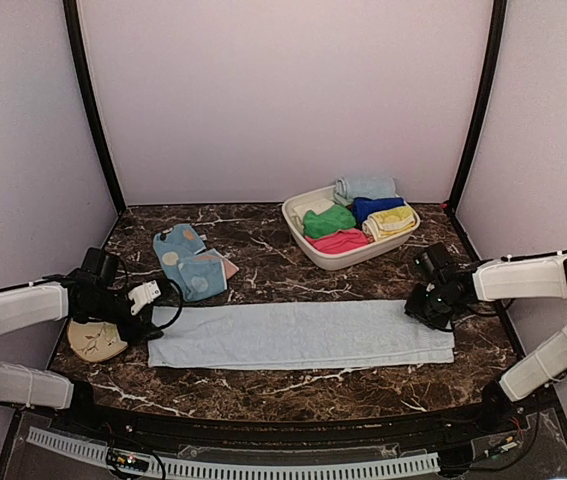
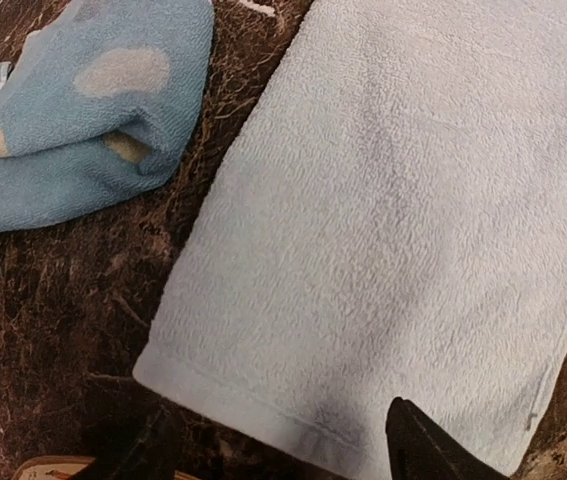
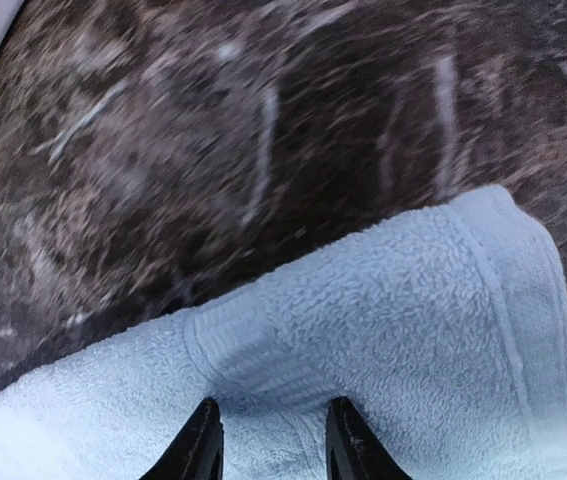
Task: Roll the towels
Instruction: Move the towel to the center of the board, then pick up the towel from the center of the board.
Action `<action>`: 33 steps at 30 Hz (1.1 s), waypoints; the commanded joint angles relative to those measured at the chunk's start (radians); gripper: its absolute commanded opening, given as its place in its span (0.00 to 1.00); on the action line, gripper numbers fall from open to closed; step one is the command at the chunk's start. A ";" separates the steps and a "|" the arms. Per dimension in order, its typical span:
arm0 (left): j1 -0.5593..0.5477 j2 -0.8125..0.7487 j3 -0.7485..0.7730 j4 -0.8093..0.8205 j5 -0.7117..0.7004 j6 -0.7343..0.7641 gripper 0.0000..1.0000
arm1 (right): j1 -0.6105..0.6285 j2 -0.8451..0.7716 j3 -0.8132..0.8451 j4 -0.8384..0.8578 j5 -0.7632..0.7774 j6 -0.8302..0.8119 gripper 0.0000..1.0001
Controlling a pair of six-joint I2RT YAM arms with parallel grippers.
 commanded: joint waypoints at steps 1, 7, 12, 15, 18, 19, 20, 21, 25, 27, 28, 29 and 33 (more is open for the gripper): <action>-0.019 0.000 0.031 -0.020 0.150 -0.080 0.78 | -0.114 0.001 -0.005 -0.066 0.075 -0.053 0.37; -0.020 0.035 0.093 -0.045 0.215 -0.128 0.81 | -0.138 0.035 0.113 -0.119 0.030 -0.153 0.44; -0.053 0.042 0.134 -0.065 0.242 -0.143 0.80 | -0.145 -0.045 0.188 -0.218 0.035 -0.191 0.53; -0.080 0.066 0.127 -0.040 0.224 -0.137 0.80 | -0.184 -0.110 0.182 -0.252 0.029 -0.197 0.62; -0.084 0.125 0.119 0.007 0.185 -0.135 0.80 | -0.253 -0.138 0.143 -0.258 0.007 -0.218 0.65; -0.085 0.148 0.118 0.021 0.166 -0.136 0.79 | -0.272 -0.139 0.131 -0.257 0.000 -0.227 0.66; -0.084 0.171 0.118 0.037 0.143 -0.135 0.79 | -0.288 -0.137 0.119 -0.254 -0.006 -0.235 0.66; -0.086 0.191 0.117 0.051 0.110 -0.135 0.78 | -0.303 -0.135 0.108 -0.249 -0.011 -0.237 0.66; -0.085 0.263 0.115 0.079 0.019 -0.134 0.77 | -0.361 -0.130 0.065 -0.204 -0.055 -0.243 0.66; -0.085 0.271 0.106 0.083 -0.003 -0.130 0.76 | -0.388 -0.101 0.058 -0.185 -0.066 -0.258 0.66; -0.085 0.267 0.100 0.083 -0.004 -0.128 0.76 | -0.396 -0.080 0.068 -0.186 -0.069 -0.266 0.65; -0.084 0.255 0.094 0.081 -0.002 -0.127 0.76 | -0.397 -0.064 0.086 -0.194 -0.065 -0.277 0.62; -0.084 0.187 0.077 0.066 0.045 -0.123 0.77 | -0.396 -0.093 0.149 -0.203 -0.086 -0.280 0.47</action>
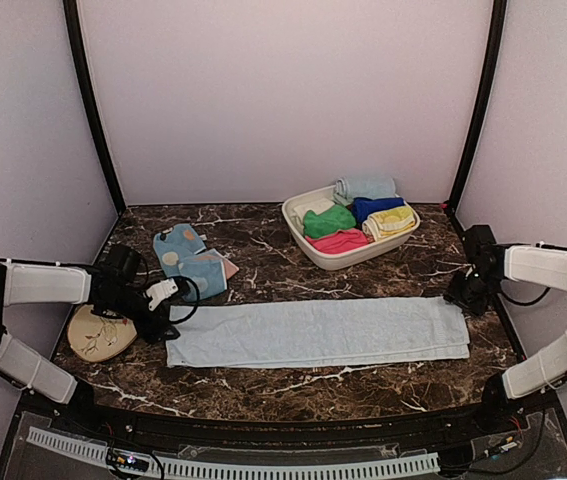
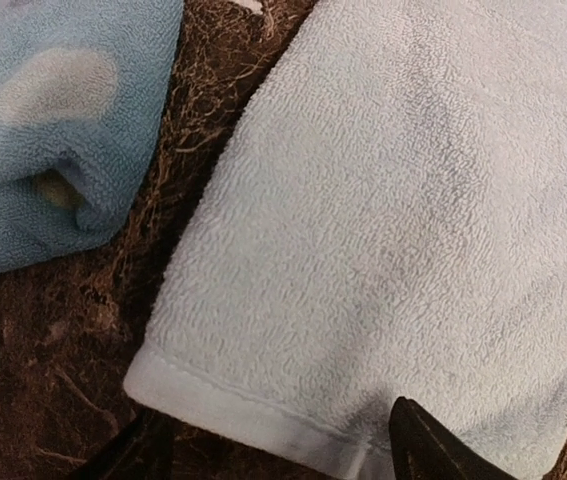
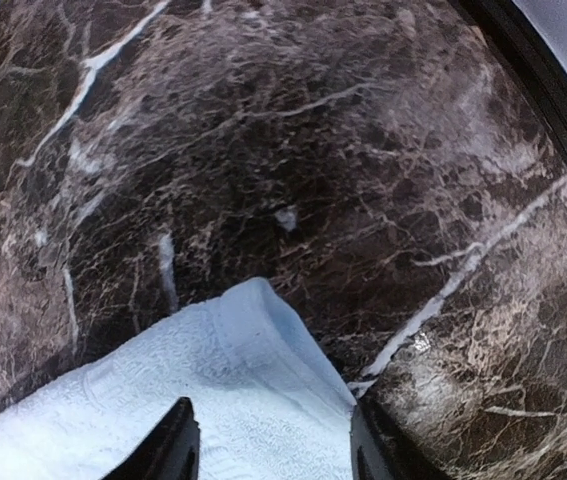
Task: Roll the towels
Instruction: Pick up the towel from the center of the board.
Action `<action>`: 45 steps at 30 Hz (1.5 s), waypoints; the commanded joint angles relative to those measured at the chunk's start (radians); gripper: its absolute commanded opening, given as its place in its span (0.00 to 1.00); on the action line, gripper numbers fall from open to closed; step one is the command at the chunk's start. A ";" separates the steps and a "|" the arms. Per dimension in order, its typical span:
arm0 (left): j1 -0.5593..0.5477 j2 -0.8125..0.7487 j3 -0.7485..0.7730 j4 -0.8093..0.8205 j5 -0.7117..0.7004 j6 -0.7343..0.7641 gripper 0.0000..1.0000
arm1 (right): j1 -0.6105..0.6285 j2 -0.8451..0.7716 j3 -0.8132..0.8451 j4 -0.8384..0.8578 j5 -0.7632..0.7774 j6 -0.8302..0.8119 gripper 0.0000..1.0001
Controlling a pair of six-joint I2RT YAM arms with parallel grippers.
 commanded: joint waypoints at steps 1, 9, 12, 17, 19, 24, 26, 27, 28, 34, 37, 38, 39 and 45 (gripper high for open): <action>-0.001 -0.087 -0.021 -0.005 0.023 0.005 0.77 | -0.004 -0.040 0.079 0.016 -0.051 -0.013 0.42; -0.002 -0.123 0.016 -0.041 0.023 -0.009 0.79 | -0.004 0.052 0.055 0.100 -0.152 0.013 0.19; -0.003 -0.130 0.026 -0.047 0.017 -0.008 0.80 | -0.004 0.101 0.024 0.132 -0.125 0.017 0.16; -0.002 -0.131 0.030 -0.033 0.006 0.001 0.80 | -0.006 0.168 0.018 0.152 -0.072 0.017 0.13; -0.001 -0.120 0.030 -0.023 0.000 0.000 0.80 | -0.006 0.184 0.029 0.146 -0.066 0.012 0.13; -0.003 -0.069 0.026 0.007 -0.046 0.000 0.80 | -0.006 0.099 0.084 0.067 -0.039 -0.009 0.38; -0.002 -0.056 0.018 0.021 -0.059 0.001 0.80 | -0.006 0.058 0.109 0.017 -0.016 -0.019 0.48; -0.002 -0.049 0.014 0.029 -0.062 0.000 0.80 | -0.006 0.040 0.116 -0.005 0.000 -0.021 0.52; -0.002 -0.041 0.010 0.038 -0.068 0.000 0.80 | -0.007 0.025 0.118 -0.023 0.016 -0.021 0.55; -0.001 0.001 0.003 0.066 -0.085 -0.009 0.80 | -0.009 -0.007 0.031 -0.045 0.039 0.013 0.65; -0.002 0.000 0.004 0.067 -0.080 -0.015 0.81 | -0.009 0.013 -0.029 -0.018 0.024 0.030 0.65; -0.001 -0.004 0.008 0.061 -0.074 -0.018 0.82 | -0.009 0.019 -0.043 -0.005 0.019 0.034 0.65; 0.000 -0.009 0.016 0.051 -0.068 -0.024 0.83 | -0.009 0.025 -0.053 0.005 0.016 0.036 0.65; 0.002 -0.091 0.039 -0.010 -0.021 -0.031 0.88 | -0.008 0.061 -0.072 0.035 -0.014 0.028 0.60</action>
